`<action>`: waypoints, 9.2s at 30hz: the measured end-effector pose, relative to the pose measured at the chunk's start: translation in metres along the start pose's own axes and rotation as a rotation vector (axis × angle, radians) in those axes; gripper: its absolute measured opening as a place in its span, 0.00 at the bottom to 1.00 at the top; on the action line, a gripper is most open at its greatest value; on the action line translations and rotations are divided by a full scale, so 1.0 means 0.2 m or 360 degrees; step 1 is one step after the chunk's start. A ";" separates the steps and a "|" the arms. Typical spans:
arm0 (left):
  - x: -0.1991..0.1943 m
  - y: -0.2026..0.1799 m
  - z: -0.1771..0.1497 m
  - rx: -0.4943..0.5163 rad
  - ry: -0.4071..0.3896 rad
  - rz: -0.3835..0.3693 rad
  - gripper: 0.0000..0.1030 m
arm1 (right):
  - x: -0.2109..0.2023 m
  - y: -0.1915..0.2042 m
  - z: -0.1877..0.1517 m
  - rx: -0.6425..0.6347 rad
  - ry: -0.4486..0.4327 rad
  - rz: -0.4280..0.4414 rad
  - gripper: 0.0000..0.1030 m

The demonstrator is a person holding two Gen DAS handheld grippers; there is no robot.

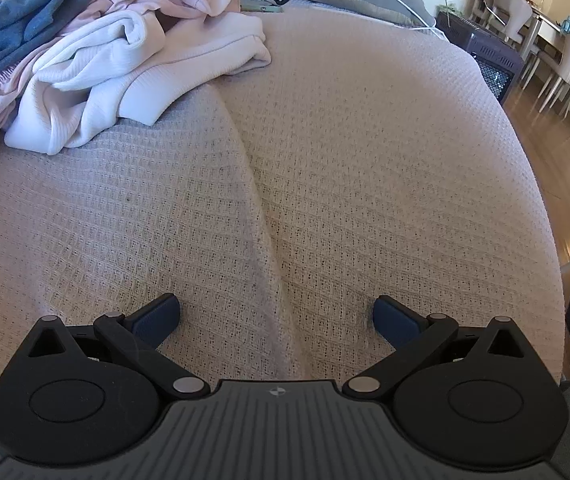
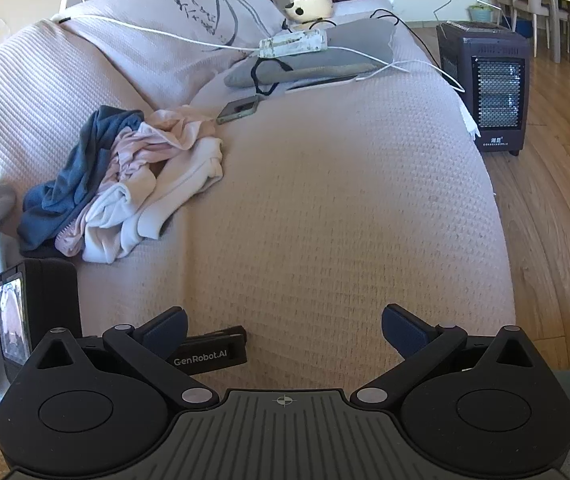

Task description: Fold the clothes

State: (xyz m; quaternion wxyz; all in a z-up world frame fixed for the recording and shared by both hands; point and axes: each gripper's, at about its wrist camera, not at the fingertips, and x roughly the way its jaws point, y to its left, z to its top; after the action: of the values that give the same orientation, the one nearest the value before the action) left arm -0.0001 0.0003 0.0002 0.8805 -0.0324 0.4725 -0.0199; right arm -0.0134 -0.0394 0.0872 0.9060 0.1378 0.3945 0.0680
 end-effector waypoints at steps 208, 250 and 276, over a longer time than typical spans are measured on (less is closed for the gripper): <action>0.23 0.60 0.69 0.0041 -0.0034 0.0105 0.43 | 0.88 0.27 0.66 -0.0647 0.0369 0.0522 0.42; -0.22 0.73 0.96 0.0079 -0.0308 -0.0045 0.11 | 0.37 0.14 0.28 -0.0614 0.0383 0.0346 0.55; -0.49 -0.25 0.00 0.0626 0.0335 -0.1337 0.10 | -0.30 -0.18 0.23 -0.0440 0.0201 -0.0057 0.63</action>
State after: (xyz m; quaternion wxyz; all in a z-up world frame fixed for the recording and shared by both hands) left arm -0.0536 -0.0430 0.0859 0.7330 -0.0512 0.4925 -0.4664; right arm -0.0186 -0.0963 0.1480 0.8908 0.0002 0.4399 0.1140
